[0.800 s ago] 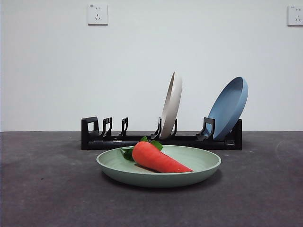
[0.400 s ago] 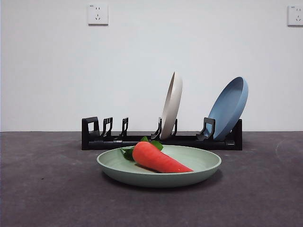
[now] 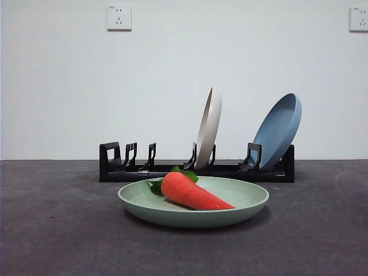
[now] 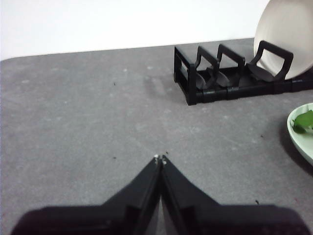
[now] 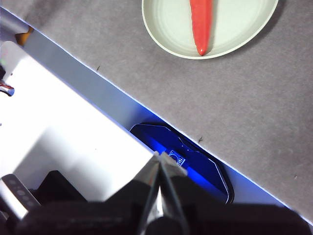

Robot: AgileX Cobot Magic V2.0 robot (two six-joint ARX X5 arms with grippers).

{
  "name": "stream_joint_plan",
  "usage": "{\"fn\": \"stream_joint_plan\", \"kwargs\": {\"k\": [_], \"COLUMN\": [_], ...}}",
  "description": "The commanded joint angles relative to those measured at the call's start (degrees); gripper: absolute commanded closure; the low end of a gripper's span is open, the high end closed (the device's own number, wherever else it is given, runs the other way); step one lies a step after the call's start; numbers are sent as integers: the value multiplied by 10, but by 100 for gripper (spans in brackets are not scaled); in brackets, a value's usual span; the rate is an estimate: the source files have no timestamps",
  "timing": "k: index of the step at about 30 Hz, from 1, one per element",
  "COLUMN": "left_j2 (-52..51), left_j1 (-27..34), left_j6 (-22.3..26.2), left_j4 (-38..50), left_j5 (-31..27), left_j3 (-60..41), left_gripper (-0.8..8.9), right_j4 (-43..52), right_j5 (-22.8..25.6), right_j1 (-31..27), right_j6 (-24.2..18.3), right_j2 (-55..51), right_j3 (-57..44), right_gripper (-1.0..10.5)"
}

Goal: Take the green plate from the plate rack,put the plate on the table,take the carrot from the table,put the carrot in the plate

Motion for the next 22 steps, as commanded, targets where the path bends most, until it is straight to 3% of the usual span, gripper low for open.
{"fn": "stream_joint_plan", "kwargs": {"k": [1, 19, 22], "left_j2": [-3, -3, -3], "left_j1": [2, 2, 2], "left_j6": [-3, -3, -3], "left_j4": [2, 2, 2], "left_j5": [2, 2, 2], "left_j3": [-8, -8, -8], "left_gripper": [815, 815, 815], "right_j4": [2, 2, 16], "right_j5": [1, 2, 17], "right_j1": [1, 0, -27], "right_j6": [-3, -3, -54], "right_j2": [-1, -2, -16], "right_j3": [-2, -2, -2], "right_gripper": [945, 945, 945]}}
